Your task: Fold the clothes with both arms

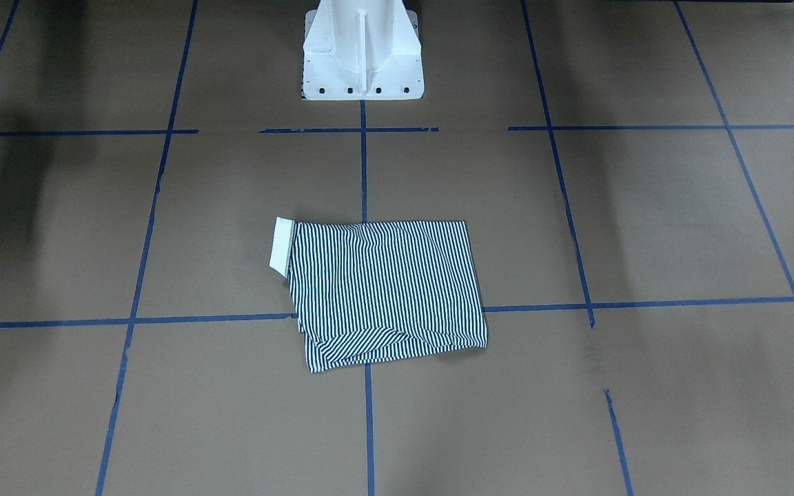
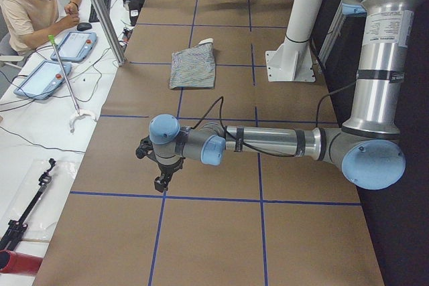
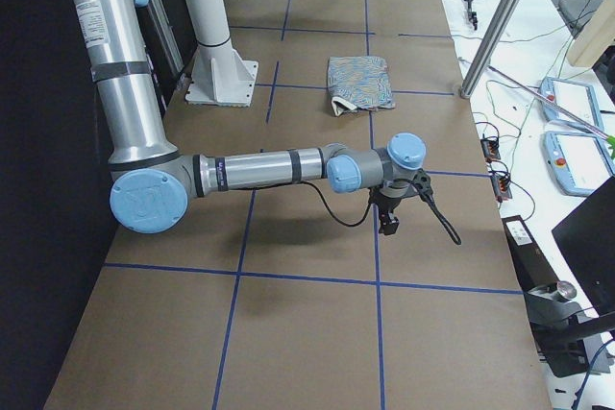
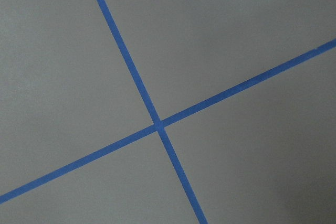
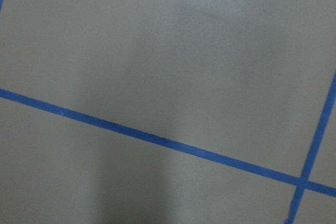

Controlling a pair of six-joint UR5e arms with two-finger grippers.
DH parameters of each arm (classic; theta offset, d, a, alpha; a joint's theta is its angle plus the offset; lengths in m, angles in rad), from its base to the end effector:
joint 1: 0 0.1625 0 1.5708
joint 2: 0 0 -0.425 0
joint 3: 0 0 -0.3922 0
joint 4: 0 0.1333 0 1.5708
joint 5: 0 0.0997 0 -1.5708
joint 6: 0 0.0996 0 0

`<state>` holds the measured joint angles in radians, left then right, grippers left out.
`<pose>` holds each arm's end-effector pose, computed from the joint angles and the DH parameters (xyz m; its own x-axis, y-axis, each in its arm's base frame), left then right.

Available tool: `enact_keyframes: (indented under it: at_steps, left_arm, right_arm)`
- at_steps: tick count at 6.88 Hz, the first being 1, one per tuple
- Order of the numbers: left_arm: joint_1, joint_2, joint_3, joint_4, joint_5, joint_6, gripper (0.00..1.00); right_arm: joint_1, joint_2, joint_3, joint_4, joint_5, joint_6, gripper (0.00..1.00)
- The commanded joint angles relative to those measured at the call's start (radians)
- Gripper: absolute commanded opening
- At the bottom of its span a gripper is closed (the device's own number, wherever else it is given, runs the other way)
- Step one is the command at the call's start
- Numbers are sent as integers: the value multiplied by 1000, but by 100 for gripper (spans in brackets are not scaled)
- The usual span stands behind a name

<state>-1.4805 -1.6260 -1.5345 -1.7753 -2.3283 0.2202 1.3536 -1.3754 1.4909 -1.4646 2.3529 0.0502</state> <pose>-0.0169 -0.5325 0.6279 0.6735 0.4240 -0.6055 -0.2409 0.9003 0.3626 -0.0644 -0.5848 0.5812 0.6691 -0.2560 0.6977 0.1769 0.9667 0.1851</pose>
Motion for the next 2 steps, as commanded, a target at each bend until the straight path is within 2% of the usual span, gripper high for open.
enact_keyframes:
  at_steps: [1,2]
  left_arm:
    - [-74,-5,-6,2,0,1,100]
    - [-98,-6,-6,3,-3,7,100]
  right_arm:
    - [114,-36,25,-9,5,-1,100]
    - [165,-77,43,-10,3,-1,100]
